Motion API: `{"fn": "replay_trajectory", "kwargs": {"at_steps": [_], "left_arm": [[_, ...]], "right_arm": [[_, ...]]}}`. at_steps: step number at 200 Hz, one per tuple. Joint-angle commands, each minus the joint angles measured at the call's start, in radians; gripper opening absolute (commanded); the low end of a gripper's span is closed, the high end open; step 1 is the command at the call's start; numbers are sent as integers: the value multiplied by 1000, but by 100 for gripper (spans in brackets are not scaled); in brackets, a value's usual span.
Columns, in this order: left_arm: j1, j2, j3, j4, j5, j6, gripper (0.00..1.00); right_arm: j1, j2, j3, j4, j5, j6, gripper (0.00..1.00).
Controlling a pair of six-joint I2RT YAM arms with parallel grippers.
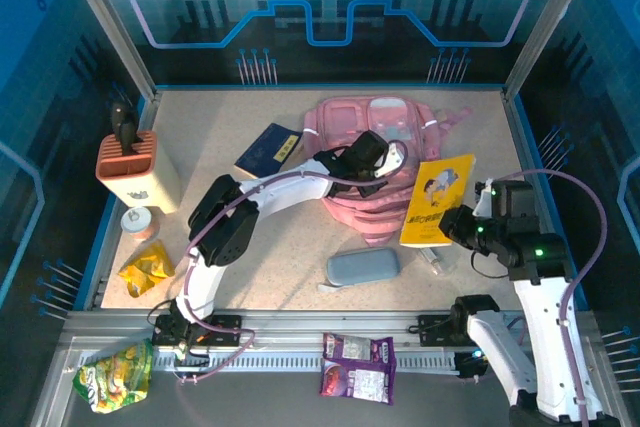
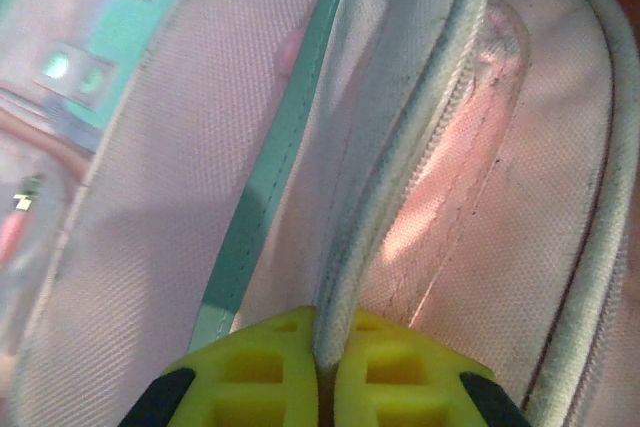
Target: Pack books, pencil case, and school supplies into a backpack
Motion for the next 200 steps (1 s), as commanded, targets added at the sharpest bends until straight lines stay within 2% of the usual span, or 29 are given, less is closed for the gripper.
{"fn": "replay_trajectory", "kwargs": {"at_steps": [1,35,79,109,144,200], "left_arm": [[26,-109,100,8,-35,6,0],[51,-130,165,4,-42,13,0],[71,-144,227,15,21,2,0],[71,-139,262,11,58,-1,0],[71,-141,284,-14,67,-9,0],[73,-150,269,-21,67,-23,0]], "right_arm": [[-17,-13,65,-47,52,-6,0],[-16,-20,54,-49,91,-1,0],[-15,23,-75,123,-131,44,0],[42,99,-163,346,-225,117,0],[157,235,-223,682,-256,185,0],[171,546,-213,1115,-235,240,3]]}}
